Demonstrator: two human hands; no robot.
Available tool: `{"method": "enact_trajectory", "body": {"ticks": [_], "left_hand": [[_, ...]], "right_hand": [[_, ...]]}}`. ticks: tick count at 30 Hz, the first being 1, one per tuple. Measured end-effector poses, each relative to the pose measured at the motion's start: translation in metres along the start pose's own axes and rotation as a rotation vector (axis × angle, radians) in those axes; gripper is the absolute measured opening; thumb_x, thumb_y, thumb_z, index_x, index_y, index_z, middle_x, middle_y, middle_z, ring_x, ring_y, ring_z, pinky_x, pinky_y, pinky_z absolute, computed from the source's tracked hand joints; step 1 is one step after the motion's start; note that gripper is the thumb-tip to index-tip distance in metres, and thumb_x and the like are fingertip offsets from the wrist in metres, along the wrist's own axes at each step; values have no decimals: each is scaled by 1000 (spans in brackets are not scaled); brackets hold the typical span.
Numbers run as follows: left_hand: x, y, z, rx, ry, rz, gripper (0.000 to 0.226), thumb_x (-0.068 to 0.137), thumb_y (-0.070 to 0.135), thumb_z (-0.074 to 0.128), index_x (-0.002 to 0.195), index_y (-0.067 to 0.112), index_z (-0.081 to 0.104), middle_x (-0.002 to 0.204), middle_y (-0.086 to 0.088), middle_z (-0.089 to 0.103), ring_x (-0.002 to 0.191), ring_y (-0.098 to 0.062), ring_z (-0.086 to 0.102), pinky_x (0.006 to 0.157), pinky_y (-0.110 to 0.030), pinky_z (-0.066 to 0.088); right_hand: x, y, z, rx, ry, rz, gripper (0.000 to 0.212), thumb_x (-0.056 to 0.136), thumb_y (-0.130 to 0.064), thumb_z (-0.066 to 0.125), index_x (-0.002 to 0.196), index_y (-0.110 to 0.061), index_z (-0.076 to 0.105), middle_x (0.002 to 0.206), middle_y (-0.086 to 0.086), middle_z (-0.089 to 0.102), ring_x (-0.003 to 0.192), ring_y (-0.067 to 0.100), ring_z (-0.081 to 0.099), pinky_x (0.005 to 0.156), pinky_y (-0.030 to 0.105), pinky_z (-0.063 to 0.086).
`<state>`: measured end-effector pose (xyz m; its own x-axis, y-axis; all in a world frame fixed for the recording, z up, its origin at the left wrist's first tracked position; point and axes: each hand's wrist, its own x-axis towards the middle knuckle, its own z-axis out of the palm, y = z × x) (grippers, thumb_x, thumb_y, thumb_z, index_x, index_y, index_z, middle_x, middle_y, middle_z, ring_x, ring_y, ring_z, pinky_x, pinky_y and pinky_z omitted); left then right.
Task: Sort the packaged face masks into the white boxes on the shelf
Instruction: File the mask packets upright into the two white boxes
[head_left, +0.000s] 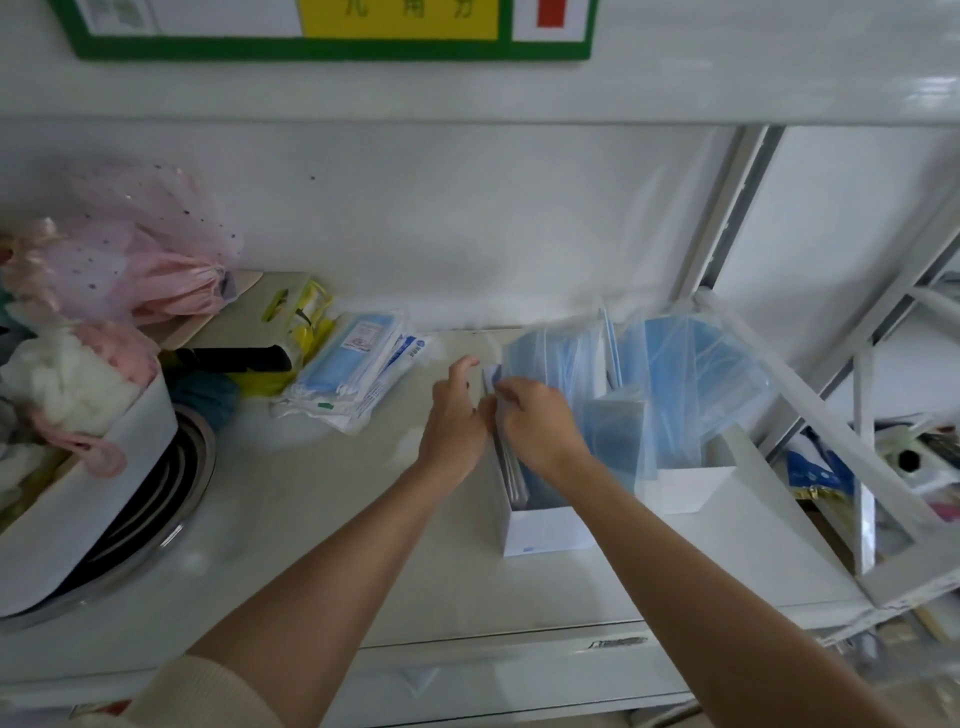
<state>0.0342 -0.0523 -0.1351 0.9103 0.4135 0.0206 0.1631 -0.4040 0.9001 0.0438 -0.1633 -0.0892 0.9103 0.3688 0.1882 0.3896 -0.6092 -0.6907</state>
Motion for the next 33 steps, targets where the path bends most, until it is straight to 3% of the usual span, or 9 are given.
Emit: {"method": "enact_trajectory", "body": {"ticks": [4, 7, 9, 12, 15, 21, 25, 30, 33], "left_hand": [[-2, 17, 10, 204, 56, 295, 60, 74, 42, 66, 127, 36, 38, 129, 4, 38, 119, -16, 34, 95, -27, 34], [-5, 29, 17, 343, 74, 425, 50, 75, 41, 67, 117, 22, 48, 113, 7, 56, 110, -20, 48, 87, -30, 38], [-8, 33, 19, 403, -29, 300, 57, 78, 56, 59, 122, 23, 45, 109, 8, 64, 109, -20, 53, 89, -37, 39], [-12, 34, 22, 623, -111, 129, 89, 69, 78, 37, 137, 20, 34, 119, 1, 63, 118, -26, 50, 93, -45, 34], [-11, 36, 25, 747, -79, 97, 73, 77, 63, 47, 132, 15, 39, 122, -8, 60, 116, -31, 52, 92, -43, 38], [1, 38, 8, 441, 12, -78, 32, 81, 26, 52, 109, 11, 55, 104, -12, 64, 95, -35, 61, 69, -31, 43], [-2, 37, 4, 312, 38, -52, 28, 79, 24, 53, 103, 11, 57, 98, -11, 66, 89, -32, 62, 70, -31, 46], [-10, 39, -4, 94, -13, -74, 31, 63, 33, 51, 91, 22, 60, 84, -2, 66, 83, -24, 64, 73, -36, 53], [-15, 36, -11, -51, -74, -37, 25, 66, 37, 52, 87, 25, 61, 80, 2, 67, 83, -20, 66, 67, -34, 51]], "right_hand": [[-14, 11, -12, 2, 272, -52, 56, 81, 13, 47, 134, -4, 45, 144, 15, 33, 134, 27, 28, 107, 28, 30], [-15, 19, -17, 198, 236, 100, 64, 85, 11, 43, 144, -9, 26, 149, 10, 25, 133, 22, 32, 105, 23, 30], [-14, 23, -22, 402, 239, 194, 61, 89, 8, 37, 145, -12, 25, 143, 9, 38, 124, 20, 44, 98, 23, 41], [-12, 27, -26, 599, 174, 290, 48, 92, -3, 34, 138, -14, 39, 120, 8, 60, 101, 16, 58, 78, 15, 48], [-11, 25, -25, 712, 53, 347, 37, 94, -9, 33, 123, -10, 55, 116, 14, 64, 104, 23, 61, 91, 35, 51], [-17, 34, -21, 613, 52, 376, 44, 89, 2, 33, 127, -9, 52, 119, 11, 59, 108, 24, 58, 99, 39, 47], [-18, 29, -14, 532, -7, 292, 45, 90, 0, 36, 132, -13, 47, 124, 2, 55, 117, 20, 53, 99, 32, 44], [-15, 19, -10, 573, -376, 156, 51, 76, -1, 64, 116, -25, 43, 98, -8, 58, 88, 0, 58, 62, 9, 47], [-11, 19, -1, 582, -348, 139, 67, 70, 2, 72, 121, -22, 36, 104, -1, 60, 96, 8, 61, 73, 19, 53]]}}
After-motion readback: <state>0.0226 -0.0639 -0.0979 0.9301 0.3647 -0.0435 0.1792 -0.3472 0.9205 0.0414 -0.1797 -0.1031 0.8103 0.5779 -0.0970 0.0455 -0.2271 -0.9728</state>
